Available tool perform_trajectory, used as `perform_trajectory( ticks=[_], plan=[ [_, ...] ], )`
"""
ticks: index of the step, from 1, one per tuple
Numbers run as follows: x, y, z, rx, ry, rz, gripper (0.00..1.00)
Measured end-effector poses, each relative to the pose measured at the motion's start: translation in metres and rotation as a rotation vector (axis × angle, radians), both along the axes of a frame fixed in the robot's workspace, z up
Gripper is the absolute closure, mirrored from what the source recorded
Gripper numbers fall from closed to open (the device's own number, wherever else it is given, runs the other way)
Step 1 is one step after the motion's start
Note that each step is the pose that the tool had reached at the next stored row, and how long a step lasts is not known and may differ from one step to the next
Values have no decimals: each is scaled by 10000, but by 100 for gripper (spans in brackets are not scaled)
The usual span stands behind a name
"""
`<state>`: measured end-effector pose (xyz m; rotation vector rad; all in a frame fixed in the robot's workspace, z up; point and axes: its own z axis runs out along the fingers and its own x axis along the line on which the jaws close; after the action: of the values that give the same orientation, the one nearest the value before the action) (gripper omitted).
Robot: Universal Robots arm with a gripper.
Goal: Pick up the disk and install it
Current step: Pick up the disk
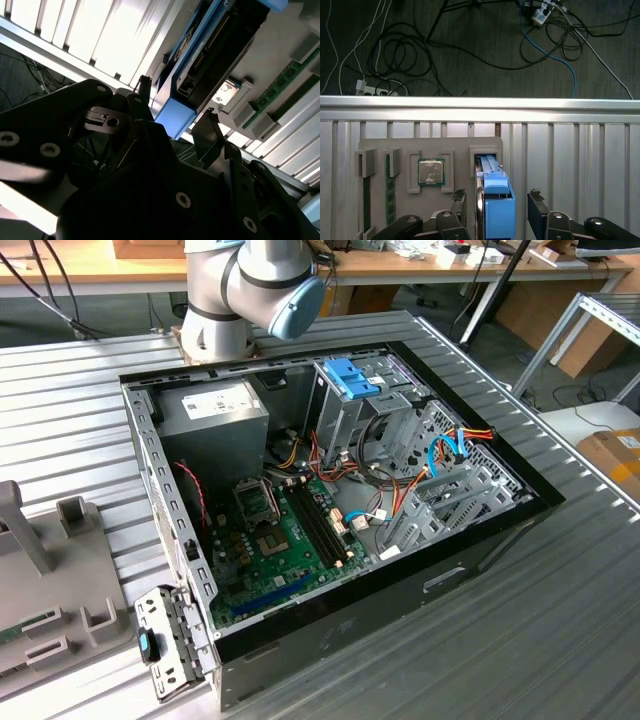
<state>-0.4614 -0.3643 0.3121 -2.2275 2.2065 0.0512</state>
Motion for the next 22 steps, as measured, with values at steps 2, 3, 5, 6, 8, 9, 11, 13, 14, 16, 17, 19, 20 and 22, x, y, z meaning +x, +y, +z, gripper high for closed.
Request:
perform_trajectory(
  ticks=[2, 3, 5, 6, 8, 9, 11, 13, 14, 16, 17, 19, 20, 22],
  plan=[
    [7, 0, 0, 1, -1, 1, 40],
    [7, 0, 0, 0, -1, 0, 40],
    [7, 0, 0, 0, 0, 0, 40],
    [8, 0, 0, 0, 0, 0, 40],
    [8, 0, 0, 0, -1, 0, 41],
    [9, 0, 0, 0, 0, 1, 49],
    [9, 0, 0, 0, -1, 0, 49],
    [10, 0, 0, 0, 1, 0, 56],
    [10, 0, 0, 0, 1, 0, 63],
    [10, 0, 0, 1, 0, 0, 63],
    [11, 0, 0, 0, 0, 1, 63],
    [11, 0, 0, 1, 0, 0, 63],
    [11, 0, 0, 1, 0, 0, 63],
    [12, 0, 0, 0, 0, 0, 63]
  ],
)
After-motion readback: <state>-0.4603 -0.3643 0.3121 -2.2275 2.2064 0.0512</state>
